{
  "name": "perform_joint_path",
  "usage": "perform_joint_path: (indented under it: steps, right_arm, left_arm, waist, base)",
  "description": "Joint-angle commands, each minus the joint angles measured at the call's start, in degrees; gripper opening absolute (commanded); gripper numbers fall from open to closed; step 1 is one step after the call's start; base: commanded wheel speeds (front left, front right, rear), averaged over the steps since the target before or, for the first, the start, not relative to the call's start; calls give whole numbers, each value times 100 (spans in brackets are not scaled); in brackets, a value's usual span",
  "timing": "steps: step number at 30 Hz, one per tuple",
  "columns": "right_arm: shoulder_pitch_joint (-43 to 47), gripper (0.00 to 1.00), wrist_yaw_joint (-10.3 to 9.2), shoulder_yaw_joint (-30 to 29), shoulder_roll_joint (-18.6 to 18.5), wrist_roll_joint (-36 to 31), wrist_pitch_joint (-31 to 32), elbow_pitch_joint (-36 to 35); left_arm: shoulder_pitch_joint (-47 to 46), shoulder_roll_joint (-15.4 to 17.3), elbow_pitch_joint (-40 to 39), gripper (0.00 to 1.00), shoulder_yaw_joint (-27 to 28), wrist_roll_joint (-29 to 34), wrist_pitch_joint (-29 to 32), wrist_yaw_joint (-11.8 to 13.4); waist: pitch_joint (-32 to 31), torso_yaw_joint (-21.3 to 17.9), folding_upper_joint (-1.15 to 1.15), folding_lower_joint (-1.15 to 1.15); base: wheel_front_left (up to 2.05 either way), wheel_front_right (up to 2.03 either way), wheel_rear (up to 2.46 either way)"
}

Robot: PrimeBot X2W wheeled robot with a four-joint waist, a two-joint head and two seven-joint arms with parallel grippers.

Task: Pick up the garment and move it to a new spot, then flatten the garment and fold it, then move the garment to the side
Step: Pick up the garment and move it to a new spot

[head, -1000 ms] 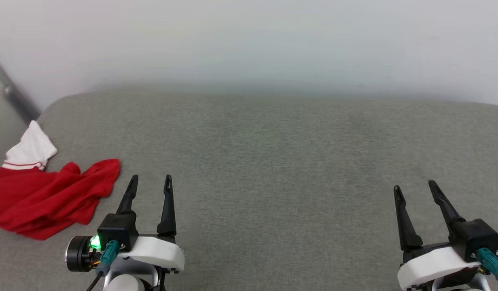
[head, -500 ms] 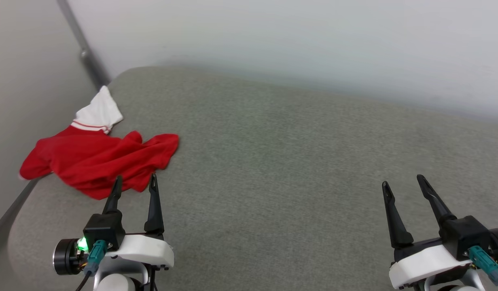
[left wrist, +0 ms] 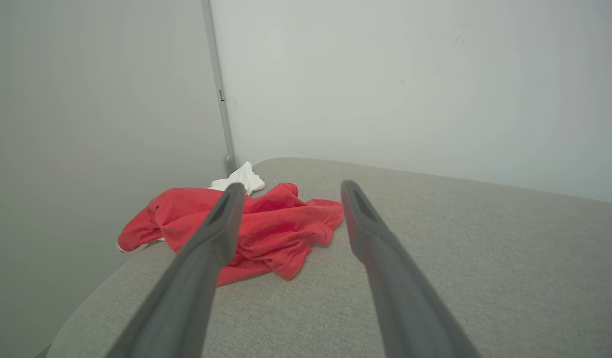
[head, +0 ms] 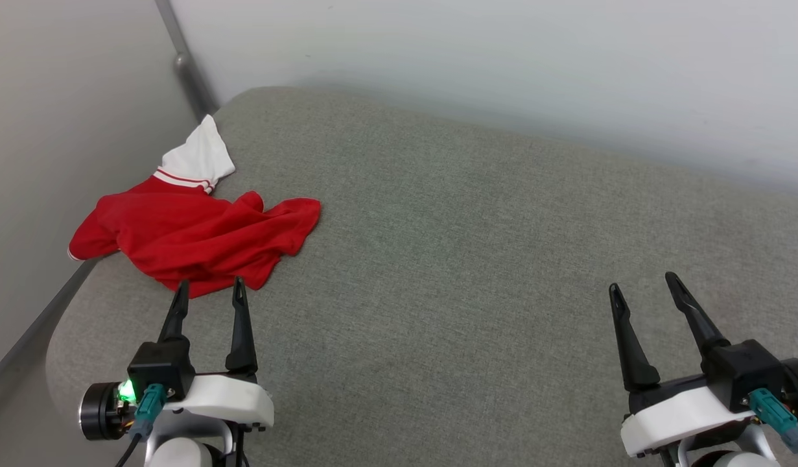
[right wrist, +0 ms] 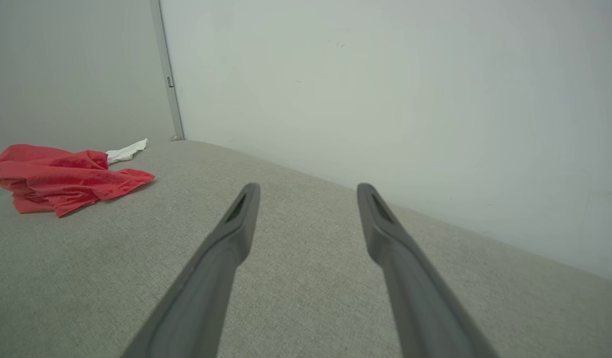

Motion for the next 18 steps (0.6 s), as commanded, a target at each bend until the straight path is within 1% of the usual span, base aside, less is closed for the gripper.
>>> perform_joint_path:
  steps: [1, 5, 7, 9, 11, 14, 18]
  right_arm:
    - [-67, 100, -3, 11, 7, 25, 7, -17]
    - [-115, 100, -3, 31, -2, 43, 22, -35]
    - [-160, 100, -3, 37, -26, 2, 31, -48]
    - [-193, 100, -2, 47, -70, 26, 36, -53]
    - [-237, 100, -2, 58, -92, 34, 36, -57]
    - [-321, 100, -3, 71, -122, 60, 30, -77]
    - [-428, 100, -3, 88, -170, 88, 5, -74]
  left_arm:
    - [-98, 22, 49, 100, 14, 29, -16, -40]
    - [-456, 164, 384, 100, 49, -24, -2, -160]
    - [-799, 300, 580, 100, 54, -55, 192, -247]
    - [-1215, 458, 736, 100, 86, -126, 414, -391]
    - [-1610, 638, 942, 100, 135, -218, 766, -505]
    - [-2242, 965, 1309, 100, 194, -409, 1455, -689]
    - [-2831, 1439, 2009, 100, 198, -729, 2686, -853]
  waist:
    - [19, -17, 0, 0]
    - [103, -83, 0, 0]
    - [162, -140, 0, 0]
    - [245, -216, 0, 0]
    - [338, -316, 0, 0]
    - [503, -495, 0, 0]
    - [737, -767, 0, 0]
  base:
    - [0, 0, 0]
    - [0, 0, 0]
    - [0, 0, 0]
    - [0, 0, 0]
    - [0, 0, 0]
    - [0, 0, 0]
    - [0, 0, 0]
